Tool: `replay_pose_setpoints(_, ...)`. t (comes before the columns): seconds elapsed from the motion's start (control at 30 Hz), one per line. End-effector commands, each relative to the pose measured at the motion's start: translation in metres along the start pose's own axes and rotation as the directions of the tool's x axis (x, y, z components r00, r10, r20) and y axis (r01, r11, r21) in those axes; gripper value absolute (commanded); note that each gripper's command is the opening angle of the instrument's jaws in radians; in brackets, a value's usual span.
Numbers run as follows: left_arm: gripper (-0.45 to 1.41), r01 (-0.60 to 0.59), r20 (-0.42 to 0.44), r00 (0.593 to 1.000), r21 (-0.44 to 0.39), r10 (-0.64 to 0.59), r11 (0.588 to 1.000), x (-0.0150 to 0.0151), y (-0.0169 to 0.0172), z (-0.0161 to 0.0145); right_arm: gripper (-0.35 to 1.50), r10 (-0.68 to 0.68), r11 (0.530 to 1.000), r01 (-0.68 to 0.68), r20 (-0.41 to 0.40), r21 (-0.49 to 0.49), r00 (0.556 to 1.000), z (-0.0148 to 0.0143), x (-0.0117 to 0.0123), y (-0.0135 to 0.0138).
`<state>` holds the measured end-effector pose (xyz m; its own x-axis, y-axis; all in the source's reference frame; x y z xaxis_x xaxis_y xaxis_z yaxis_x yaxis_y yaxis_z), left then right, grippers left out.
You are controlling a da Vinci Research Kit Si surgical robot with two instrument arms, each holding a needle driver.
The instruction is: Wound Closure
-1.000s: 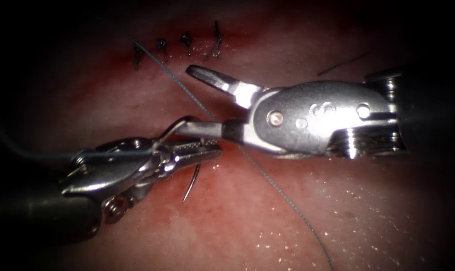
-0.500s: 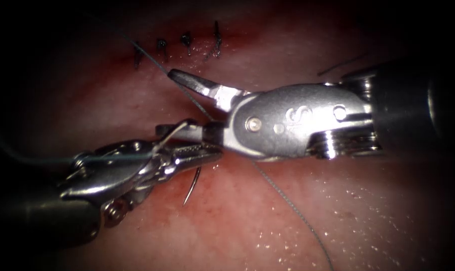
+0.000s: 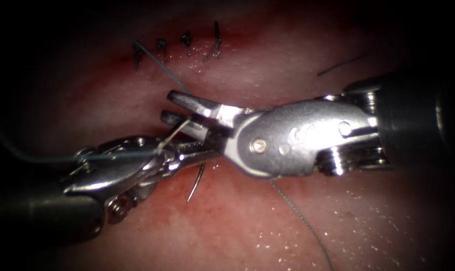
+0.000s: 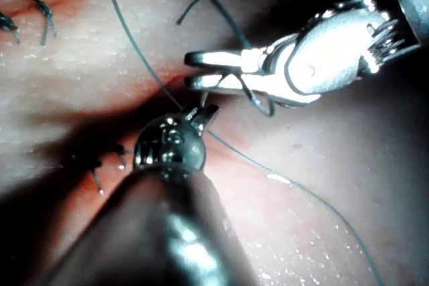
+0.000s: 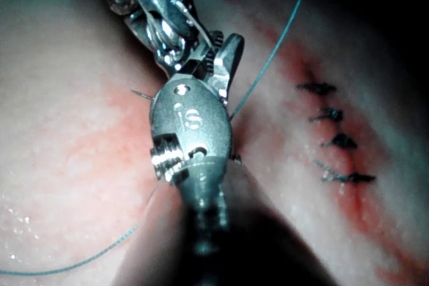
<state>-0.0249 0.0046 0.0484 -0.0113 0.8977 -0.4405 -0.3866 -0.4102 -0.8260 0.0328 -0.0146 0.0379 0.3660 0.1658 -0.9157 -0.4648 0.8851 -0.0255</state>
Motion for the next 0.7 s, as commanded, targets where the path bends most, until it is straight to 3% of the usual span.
replay_pose_setpoints(0.03,-0.45,0.001,0.001,1.0,-0.001,-0.001,1.0,-0.0006,0.0,0.0007,-0.35,-0.003,1.0,0.003,0.008,0.013,1.0,0.0004,-0.0005,-0.0009)
replay_pose_setpoints(0.07,-0.45,-0.004,0.001,1.0,-0.002,0.004,1.0,-0.0005,-0.0001,0.0006,-0.35,-0.006,1.0,0.005,0.019,0.022,1.0,0.0004,-0.0006,-0.0009)
replay_pose_setpoints(0.1,-0.3,0.003,0.002,1.0,-0.003,-0.003,1.0,-0.0004,-0.0001,0.0006,-0.35,-0.009,0.999,0.008,0.023,0.039,1.0,0.0003,-0.0007,-0.0009)
replay_pose_setpoints(0.2,0.88,0.008,0.002,1.0,-0.003,-0.008,1.0,0.0002,-0.0003,0.0005,-0.35,-0.012,0.998,0.011,0.01,0.066,1.0,0.0,-0.0012,-0.0006)
replay_pose_setpoints(0.27,1.13,0.013,0.0,1.0,0.009,-0.013,1.0,0.0005,-0.0004,0.0003,-0.35,-0.009,0.996,0.008,0.012,0.087,1.0,-0.0001,-0.0015,-0.0003)
replay_pose_setpoints(0.47,1.2,0.002,0.006,1.0,0.002,-0.002,1.0,0.0006,-0.0004,-0.0008,-0.35,0.05,0.983,-0.048,-0.007,0.178,0.999,-0.0003,-0.0041,0.0016)
replay_pose_setpoints(0.7,1.2,-0.013,0.051,0.999,-0.031,0.015,0.999,-0.0003,0.0002,-0.0018,-0.35,0.112,0.968,-0.098,-0.047,0.233,0.993,0.0007,-0.0102,0.0036)
